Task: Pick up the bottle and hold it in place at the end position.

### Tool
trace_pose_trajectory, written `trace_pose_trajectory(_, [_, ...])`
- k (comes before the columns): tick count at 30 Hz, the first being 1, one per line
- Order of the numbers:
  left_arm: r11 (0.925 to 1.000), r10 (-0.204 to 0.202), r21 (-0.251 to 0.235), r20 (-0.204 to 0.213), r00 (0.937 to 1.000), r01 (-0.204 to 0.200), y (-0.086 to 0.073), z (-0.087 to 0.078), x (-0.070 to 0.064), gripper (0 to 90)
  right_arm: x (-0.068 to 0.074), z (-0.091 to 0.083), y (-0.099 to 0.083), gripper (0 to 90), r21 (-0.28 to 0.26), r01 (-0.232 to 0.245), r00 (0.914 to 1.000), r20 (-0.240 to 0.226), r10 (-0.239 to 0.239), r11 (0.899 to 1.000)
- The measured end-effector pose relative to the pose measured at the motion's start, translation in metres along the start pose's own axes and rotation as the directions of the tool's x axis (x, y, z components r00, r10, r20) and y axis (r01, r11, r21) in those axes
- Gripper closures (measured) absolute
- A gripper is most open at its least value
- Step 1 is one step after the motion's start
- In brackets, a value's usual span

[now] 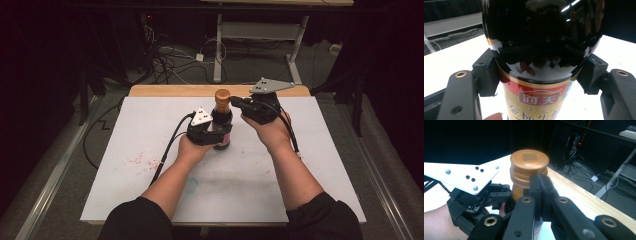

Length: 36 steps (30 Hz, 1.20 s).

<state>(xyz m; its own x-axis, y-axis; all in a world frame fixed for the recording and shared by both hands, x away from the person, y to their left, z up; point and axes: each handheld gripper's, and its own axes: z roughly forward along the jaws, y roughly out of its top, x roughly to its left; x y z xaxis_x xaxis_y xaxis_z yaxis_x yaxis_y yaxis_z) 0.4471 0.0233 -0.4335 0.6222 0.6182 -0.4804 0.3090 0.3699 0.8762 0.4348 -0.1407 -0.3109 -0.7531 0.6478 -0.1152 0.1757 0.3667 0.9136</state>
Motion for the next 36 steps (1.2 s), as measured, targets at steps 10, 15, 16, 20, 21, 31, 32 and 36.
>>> trace_pose_trajectory(10, [1.0000, 0.004, -0.004, -0.003, 1.0000, -0.004, -0.0006, -0.0002, -0.0003, 28.7, 0.0017, 0.0000, 0.0030, 90.0, 0.005, 0.013, 0.9998, 0.012, -0.013, 1.000])
trace_pose_trajectory(15, [0.9999, 0.009, -0.007, -0.007, 0.9999, -0.010, -0.0014, -0.0001, -0.0012, 29.0, 0.0016, -0.0009, 0.0039, 90.0, 0.010, 0.016, 0.9997, 0.021, -0.016, 1.000])
trace_pose_trajectory(16, [0.9999, 0.011, -0.007, -0.007, 0.9999, -0.011, -0.0015, -0.0001, -0.0012, 29.0, 0.0017, -0.0010, 0.0040, 90.0, 0.011, 0.017, 0.9996, 0.021, -0.018, 1.000])
trace_pose_trajectory(20, [0.9999, 0.013, -0.007, -0.009, 0.9999, -0.014, -0.0017, -0.0003, -0.0015, 29.1, 0.0020, -0.0012, 0.0044, 90.0, 0.014, 0.018, 0.9996, 0.022, -0.018, 1.000])
trace_pose_trajectory(21, [0.9999, 0.012, -0.009, -0.009, 0.9999, -0.012, -0.0019, -0.0004, -0.0016, 29.0, 0.0022, -0.0012, 0.0045, 90.0, 0.015, 0.014, 0.9997, 0.019, -0.014, 1.000])
trace_pose_trajectory(31, [0.9999, 0.013, -0.006, -0.011, 0.9999, -0.013, -0.0014, -0.0007, -0.0010, 29.1, 0.0035, -0.0004, 0.0061, 90.0, 0.021, 0.020, 0.9995, 0.025, -0.021, 1.000])
trace_pose_trajectory(32, [0.9999, 0.012, -0.005, -0.011, 0.9999, -0.012, -0.0012, -0.0006, -0.0009, 29.2, 0.0036, -0.0002, 0.0064, 90.0, 0.023, 0.021, 0.9994, 0.025, -0.022, 1.000])
trace_pose_trajectory(36, [0.9999, 0.014, -0.008, -0.009, 0.9999, -0.014, -0.0016, 0.0000, -0.0007, 29.2, 0.0029, -0.0001, 0.0074, 90.0, 0.031, 0.023, 0.9993, 0.029, -0.024, 0.999])
